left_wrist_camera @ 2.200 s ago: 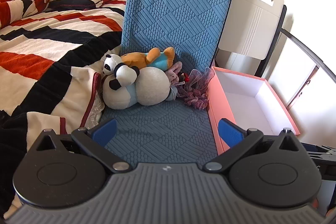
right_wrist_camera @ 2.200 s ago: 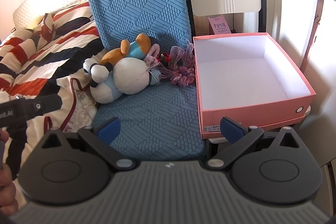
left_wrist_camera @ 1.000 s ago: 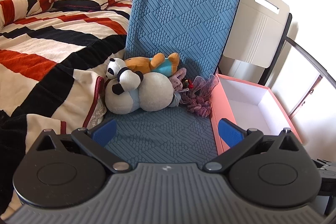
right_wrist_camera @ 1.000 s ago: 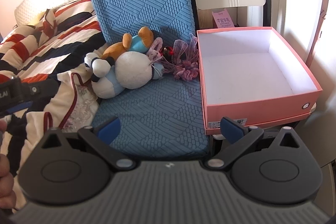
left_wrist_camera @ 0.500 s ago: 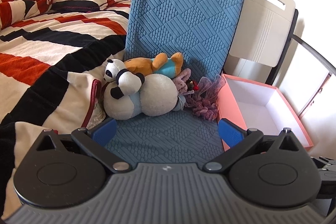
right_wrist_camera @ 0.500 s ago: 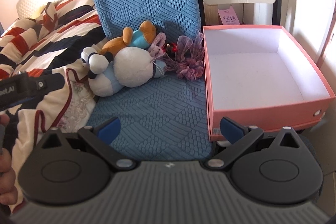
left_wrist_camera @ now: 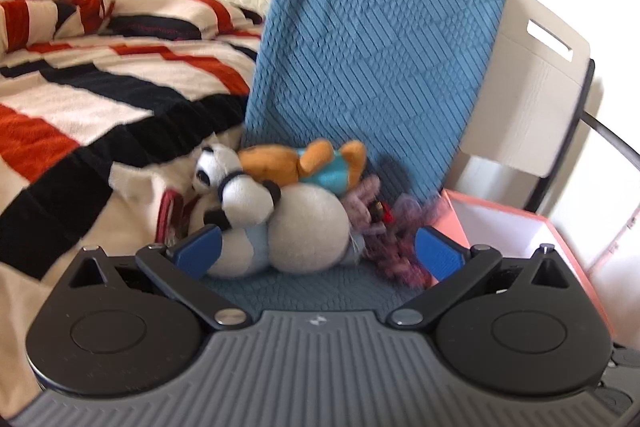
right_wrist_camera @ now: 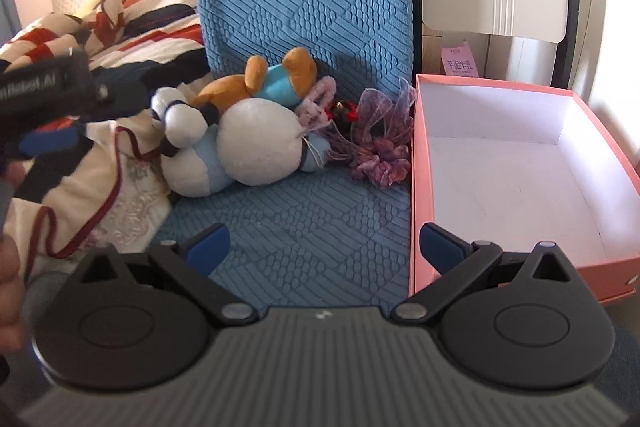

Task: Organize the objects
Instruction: 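Move both grippers toward the plush toys and ribbon on the chair, then close the left gripper on the small panda while the right gripper grasps the ribbon bow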

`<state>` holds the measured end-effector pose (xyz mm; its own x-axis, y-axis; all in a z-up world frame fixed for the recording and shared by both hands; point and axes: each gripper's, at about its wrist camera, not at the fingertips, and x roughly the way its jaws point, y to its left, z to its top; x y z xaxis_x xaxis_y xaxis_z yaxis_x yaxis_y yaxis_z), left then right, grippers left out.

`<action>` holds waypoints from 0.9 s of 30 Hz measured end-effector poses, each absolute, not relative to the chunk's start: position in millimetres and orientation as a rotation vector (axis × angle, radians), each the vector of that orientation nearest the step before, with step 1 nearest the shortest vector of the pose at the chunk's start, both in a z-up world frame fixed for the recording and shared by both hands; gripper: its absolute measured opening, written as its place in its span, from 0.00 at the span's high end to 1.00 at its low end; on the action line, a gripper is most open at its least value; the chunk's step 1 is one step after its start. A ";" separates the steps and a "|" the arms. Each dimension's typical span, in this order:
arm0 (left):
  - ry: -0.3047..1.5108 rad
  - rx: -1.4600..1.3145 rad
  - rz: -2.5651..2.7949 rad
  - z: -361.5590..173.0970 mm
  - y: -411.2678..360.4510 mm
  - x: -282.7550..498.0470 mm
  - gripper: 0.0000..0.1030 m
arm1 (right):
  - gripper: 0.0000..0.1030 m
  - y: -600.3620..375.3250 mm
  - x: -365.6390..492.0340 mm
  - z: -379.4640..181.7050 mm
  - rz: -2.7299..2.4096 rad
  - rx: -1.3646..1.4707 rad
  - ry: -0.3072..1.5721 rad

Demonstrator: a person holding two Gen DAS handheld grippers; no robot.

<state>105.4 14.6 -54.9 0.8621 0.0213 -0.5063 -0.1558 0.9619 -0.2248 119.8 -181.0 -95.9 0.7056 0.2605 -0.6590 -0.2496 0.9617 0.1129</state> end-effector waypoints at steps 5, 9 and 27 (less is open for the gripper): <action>0.541 -0.249 0.118 -75.1 22.0 128.6 0.00 | 0.00 -172.8 139.2 -104.8 0.288 0.022 0.724; 0.573 -0.240 0.143 -93.5 31.3 145.8 0.00 | 0.00 -166.5 154.2 -110.2 0.324 0.001 0.727; 0.516 -0.244 0.140 -131.5 68.1 209.1 0.00 | 0.54 -144.9 213.8 -141.0 0.342 -0.078 0.666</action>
<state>209.1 68.1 -131.5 0.8611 0.0709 -0.5035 -0.1931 0.9616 -0.1949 213.8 -144.9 -141.0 0.7329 0.2858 -0.6175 -0.3354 0.9413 0.0375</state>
